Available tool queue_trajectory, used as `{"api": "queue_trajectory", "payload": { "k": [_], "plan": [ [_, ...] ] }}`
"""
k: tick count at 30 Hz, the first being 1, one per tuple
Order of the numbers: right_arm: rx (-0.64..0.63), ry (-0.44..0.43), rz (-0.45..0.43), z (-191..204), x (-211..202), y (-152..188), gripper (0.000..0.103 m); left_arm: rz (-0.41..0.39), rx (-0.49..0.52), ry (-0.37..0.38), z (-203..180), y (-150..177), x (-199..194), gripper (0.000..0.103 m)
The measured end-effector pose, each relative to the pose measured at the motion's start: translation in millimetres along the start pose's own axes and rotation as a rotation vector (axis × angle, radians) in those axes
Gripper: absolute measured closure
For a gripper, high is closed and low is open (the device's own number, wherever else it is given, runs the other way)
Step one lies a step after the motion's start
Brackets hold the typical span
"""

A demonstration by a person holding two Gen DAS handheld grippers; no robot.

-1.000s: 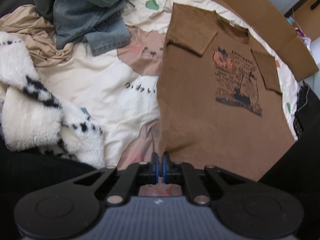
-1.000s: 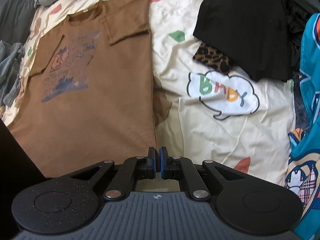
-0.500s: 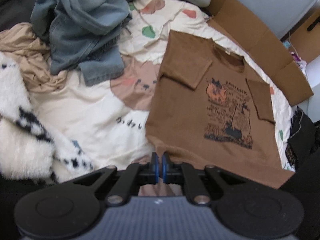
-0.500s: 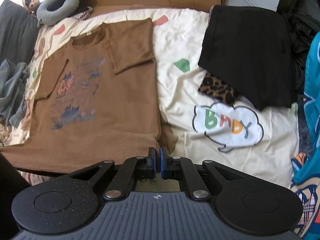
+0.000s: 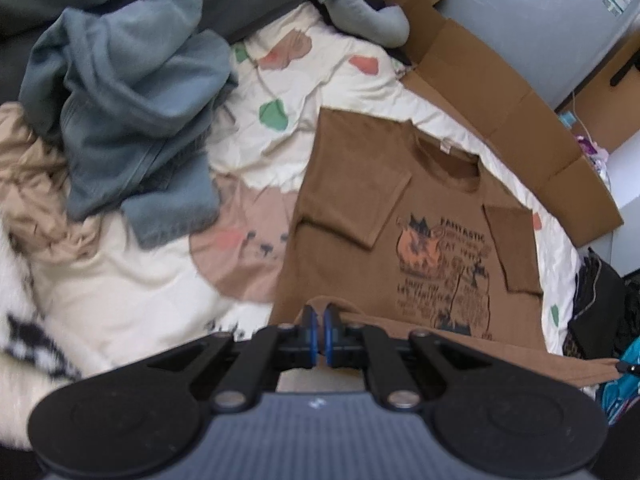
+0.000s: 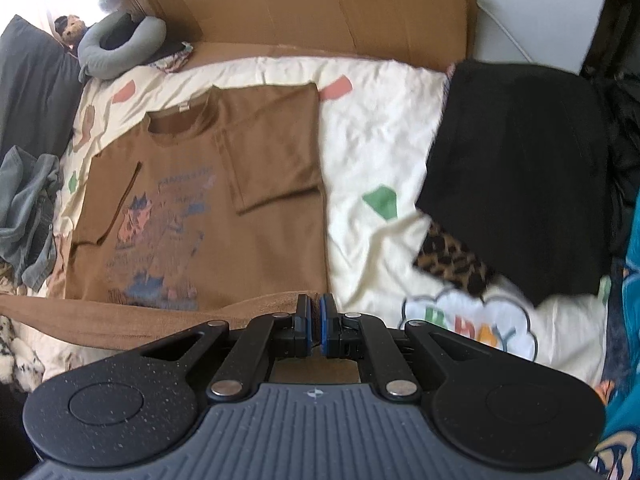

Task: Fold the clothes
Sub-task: 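Lift the hem with both tools and fold it toward the collar, then open both tools and release the folded hem onto the shirt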

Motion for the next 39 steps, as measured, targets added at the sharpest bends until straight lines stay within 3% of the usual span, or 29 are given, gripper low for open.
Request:
{"api": "queue_trajectory", "payload": {
  "k": [9, 18, 33, 39],
  "plan": [
    [-0.036, 0.005, -0.057, 16.5, 4.2, -46.9, 0.101, -0.057, 0.023, 0.013, -9.1, -49.2, 10.8, 0.099],
    [-0.069, 0.028, -0.062, 30.1, 28.7, -85.6, 0.101, -0.062, 0.052, 0.008, -14.9, -84.9, 40.5, 0.099],
    [-0.118, 0.114, -0.003, 39.0, 134.9, -116.3, 0.101, -0.002, 0.076, -0.056, -11.2, -110.7, 146.9, 0.099],
    [-0.032, 0.123, -0.019, 36.7, 173.0, -119.5, 0.100, 0.016, 0.041, -0.097, -9.0, -113.6, 180.4, 0.099]
  ]
}}
Point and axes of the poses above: each gripper's, at about its wrist camera, not at the fingertips, and x roughly the way its jaws point, z to its left, y to its underside, the point moved 2 cm from there along x, roughly the way its jaws point, and after that the axes turned 2 degrees about x, right-handed, at the moved point
